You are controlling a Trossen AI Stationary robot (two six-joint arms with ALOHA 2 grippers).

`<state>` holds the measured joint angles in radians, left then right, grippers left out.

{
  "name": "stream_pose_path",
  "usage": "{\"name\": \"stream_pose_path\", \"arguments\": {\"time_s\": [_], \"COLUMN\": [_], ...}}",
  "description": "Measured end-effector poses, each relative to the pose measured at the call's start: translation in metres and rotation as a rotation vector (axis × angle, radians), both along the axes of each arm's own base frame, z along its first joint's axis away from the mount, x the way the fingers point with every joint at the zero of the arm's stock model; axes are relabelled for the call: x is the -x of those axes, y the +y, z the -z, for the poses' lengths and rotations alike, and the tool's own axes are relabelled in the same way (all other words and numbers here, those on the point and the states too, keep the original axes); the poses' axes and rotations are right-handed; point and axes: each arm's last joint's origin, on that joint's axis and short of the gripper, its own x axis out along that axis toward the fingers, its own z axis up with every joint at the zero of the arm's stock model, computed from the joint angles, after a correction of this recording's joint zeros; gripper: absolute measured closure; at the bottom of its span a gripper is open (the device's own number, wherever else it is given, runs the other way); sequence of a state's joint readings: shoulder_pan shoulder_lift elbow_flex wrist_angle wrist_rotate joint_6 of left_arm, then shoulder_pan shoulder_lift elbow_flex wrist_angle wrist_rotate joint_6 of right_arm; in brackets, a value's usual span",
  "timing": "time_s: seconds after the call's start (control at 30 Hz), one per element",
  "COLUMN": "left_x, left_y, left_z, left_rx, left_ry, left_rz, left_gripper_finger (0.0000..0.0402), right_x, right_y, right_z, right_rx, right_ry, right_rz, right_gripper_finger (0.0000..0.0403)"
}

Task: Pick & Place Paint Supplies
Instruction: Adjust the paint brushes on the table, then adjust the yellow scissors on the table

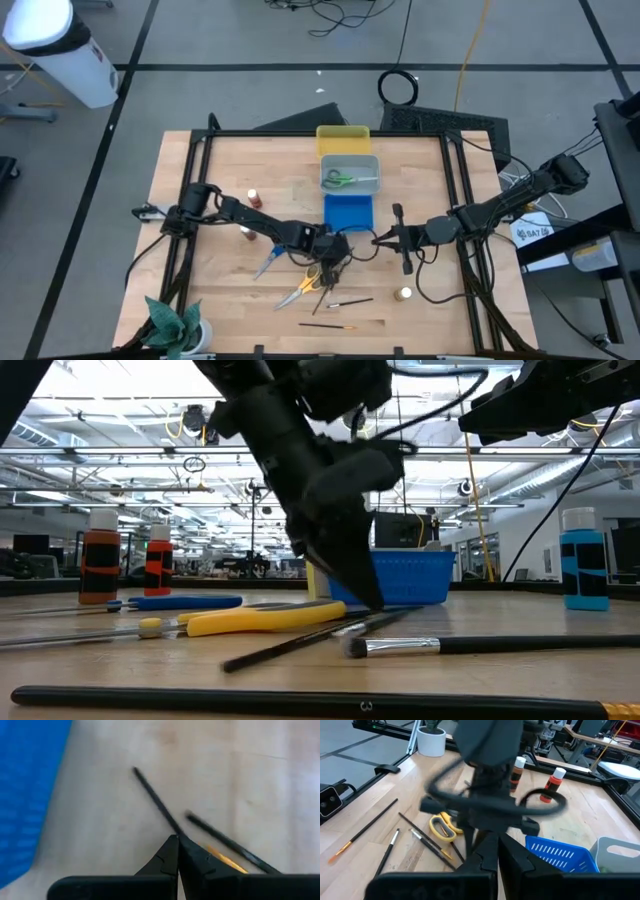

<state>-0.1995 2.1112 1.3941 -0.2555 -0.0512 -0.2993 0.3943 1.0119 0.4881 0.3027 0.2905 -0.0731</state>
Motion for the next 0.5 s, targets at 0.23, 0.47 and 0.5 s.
{"name": "stream_pose_path", "arguments": {"time_s": [0.23, 0.47, 0.5], "left_x": [0.018, 0.035, 0.037], "left_y": [-0.017, -0.047, -0.049], "left_z": [-0.024, -0.016, -0.016], "left_rx": [0.006, 0.067, 0.07], "left_ry": [0.056, 0.189, 0.202], "left_rz": [0.047, 0.093, 0.083], "left_gripper_finger": [0.0394, 0.0394, 0.0394], "right_x": [0.0, 0.0, 0.0], "right_y": [0.0, 0.0, 0.0], "right_z": [0.0, 0.0, 0.0], "right_rx": [0.0, 0.001, 0.0], "right_ry": [0.001, 0.004, 0.003], "right_rz": [0.0, 0.0, 0.0], "right_gripper_finger": [0.0401, 0.0402, 0.0402]}}
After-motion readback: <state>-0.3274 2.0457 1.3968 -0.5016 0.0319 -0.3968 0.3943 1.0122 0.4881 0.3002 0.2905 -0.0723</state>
